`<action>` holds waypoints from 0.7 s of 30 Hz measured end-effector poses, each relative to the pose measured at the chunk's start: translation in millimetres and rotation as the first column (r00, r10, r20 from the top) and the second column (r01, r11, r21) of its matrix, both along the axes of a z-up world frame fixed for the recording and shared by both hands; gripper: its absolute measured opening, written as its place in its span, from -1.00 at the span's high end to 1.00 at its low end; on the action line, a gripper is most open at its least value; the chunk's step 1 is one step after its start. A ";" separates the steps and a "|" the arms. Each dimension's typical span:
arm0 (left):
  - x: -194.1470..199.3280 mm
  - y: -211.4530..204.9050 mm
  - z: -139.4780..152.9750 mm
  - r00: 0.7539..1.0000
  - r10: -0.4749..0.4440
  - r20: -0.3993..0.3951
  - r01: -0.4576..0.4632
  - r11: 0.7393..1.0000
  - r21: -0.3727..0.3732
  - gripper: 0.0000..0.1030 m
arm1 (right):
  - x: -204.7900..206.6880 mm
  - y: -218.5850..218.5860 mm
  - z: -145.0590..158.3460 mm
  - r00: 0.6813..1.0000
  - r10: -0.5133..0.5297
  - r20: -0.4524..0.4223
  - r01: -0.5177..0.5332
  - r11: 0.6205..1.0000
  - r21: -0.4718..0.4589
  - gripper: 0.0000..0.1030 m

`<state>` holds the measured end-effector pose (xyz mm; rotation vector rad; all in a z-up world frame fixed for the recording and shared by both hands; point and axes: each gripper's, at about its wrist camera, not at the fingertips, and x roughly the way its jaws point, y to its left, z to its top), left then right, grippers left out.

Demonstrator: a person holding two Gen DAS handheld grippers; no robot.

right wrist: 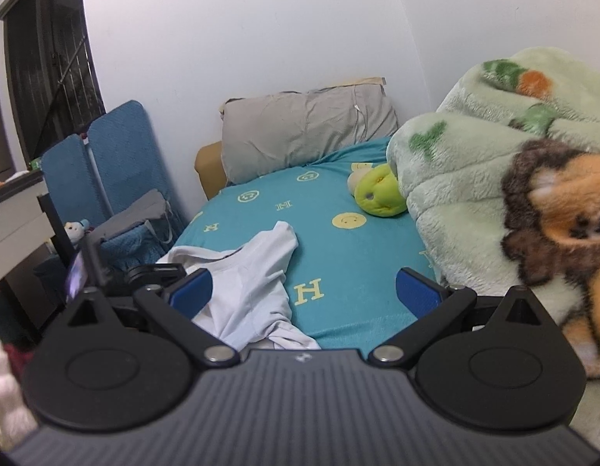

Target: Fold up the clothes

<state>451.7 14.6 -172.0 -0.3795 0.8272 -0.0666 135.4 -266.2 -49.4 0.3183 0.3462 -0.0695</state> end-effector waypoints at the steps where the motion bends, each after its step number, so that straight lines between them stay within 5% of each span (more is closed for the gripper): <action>1: 0.5 -4.6 0.9 1.000 -0.023 0.000 0.023 0.998 0.062 0.54 | 2.3 0.4 -1.4 1.000 0.002 -0.004 -0.002 1.000 0.003 -1.00; 4: -0.4 -7.5 8.3 0.997 -0.079 -0.001 0.078 0.985 0.154 0.86 | 5.0 1.9 -3.8 1.000 0.006 -0.009 -0.006 1.000 0.006 -1.00; 14: -28.7 -11.7 45.0 0.981 -0.193 0.016 0.181 0.940 0.291 0.86 | 10.9 6.9 -7.0 1.000 0.007 -0.026 -0.008 1.000 -0.005 -1.00; 16: -36.0 -16.3 46.6 0.975 -0.222 0.027 0.204 0.933 0.297 0.84 | 10.9 7.3 -7.3 1.000 0.009 -0.028 -0.009 1.000 -0.004 -1.00; 21: -42.2 -9.2 49.3 0.962 -0.254 0.102 0.234 0.957 0.173 0.77 | 11.2 5.9 -8.0 0.999 0.007 -0.031 -0.007 1.000 0.001 -1.00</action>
